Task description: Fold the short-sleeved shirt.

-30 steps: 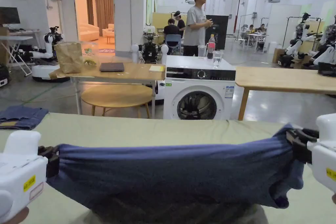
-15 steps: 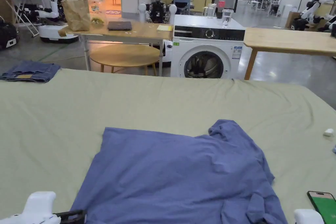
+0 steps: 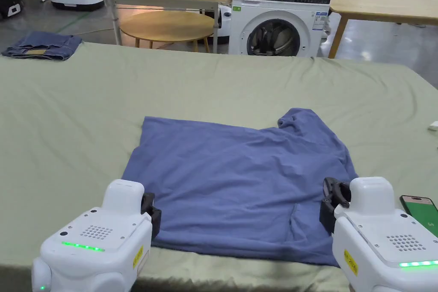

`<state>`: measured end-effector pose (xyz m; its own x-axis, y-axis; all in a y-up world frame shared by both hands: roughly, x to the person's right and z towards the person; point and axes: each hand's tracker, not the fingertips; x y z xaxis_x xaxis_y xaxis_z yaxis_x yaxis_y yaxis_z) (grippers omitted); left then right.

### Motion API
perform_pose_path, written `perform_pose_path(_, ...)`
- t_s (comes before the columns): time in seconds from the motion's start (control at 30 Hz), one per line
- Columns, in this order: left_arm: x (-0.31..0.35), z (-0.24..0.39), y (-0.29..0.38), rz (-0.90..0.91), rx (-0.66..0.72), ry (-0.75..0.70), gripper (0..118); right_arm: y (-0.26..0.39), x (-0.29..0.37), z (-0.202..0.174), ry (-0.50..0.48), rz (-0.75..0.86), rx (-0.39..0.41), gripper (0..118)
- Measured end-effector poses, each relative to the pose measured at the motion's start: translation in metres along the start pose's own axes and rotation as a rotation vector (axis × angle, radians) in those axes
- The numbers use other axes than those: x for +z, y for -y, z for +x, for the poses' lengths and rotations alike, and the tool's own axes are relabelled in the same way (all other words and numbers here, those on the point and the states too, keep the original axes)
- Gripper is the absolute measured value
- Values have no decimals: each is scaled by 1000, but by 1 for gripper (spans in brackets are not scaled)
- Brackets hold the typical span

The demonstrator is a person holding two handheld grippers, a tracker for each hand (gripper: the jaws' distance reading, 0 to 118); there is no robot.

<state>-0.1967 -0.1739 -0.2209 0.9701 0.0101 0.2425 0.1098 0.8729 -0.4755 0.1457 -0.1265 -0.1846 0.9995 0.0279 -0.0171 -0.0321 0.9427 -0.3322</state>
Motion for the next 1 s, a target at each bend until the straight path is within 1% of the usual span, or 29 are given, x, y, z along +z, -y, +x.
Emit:
perform_pose_path(0.03,3,-2,3,-7,3,-21,0,10,-2,-2,3,-12,-13,0)
perform_pose_path(0.1,5,-13,17,-29,12,-36,0,8,0,-2,14,-11,2,0)
perform_pose_path(0.2,13,-44,40,-110,111,-77,0,22,-1,1,6,-55,-22,0)
perform_pose_path(0.23,15,-55,48,-135,150,-89,0,24,-1,2,11,-64,-19,0)
perform_pose_path(0.27,17,-66,56,-154,182,-94,11,25,-1,3,17,-78,-15,0)
perform_pose_path(0.3,17,-78,63,-183,206,-95,59,42,-6,2,17,-98,-10,0)
perform_pose_path(0.33,16,-87,69,-214,213,-92,101,45,-8,3,11,-118,-10,0)
perform_pose_path(0.37,13,-95,74,-240,212,-95,117,47,-9,4,11,-133,-14,0)
perform_pose_path(0.43,12,-104,78,-206,195,-107,116,62,-16,7,14,-167,-23,0)
perform_pose_path(0.57,-15,-111,67,-238,160,-129,115,72,-24,19,39,-204,-36,0)
perform_pose_path(0.67,-45,-112,57,-260,126,-107,114,68,-23,31,74,-213,-48,0)
perform_pose_path(0.7,-56,-111,55,-276,90,-87,105,71,-25,37,87,-219,-49,0)
perform_pose_path(0.73,-65,-110,53,-295,62,-72,85,70,-23,42,109,-222,-50,0)
perform_pose_path(0.8,-79,-106,51,-348,45,-47,0,67,-19,54,135,-231,-56,0)
perform_pose_path(0.93,-76,-100,43,-328,45,-78,0,72,-11,78,200,-296,-53,2)
perform_pose_path(0.97,-74,-100,41,-320,55,-79,0,75,-11,86,196,-328,-69,17)
perform_pose_path(1.0,-72,-100,40,-313,65,-72,0,78,-12,91,197,-366,-92,63)
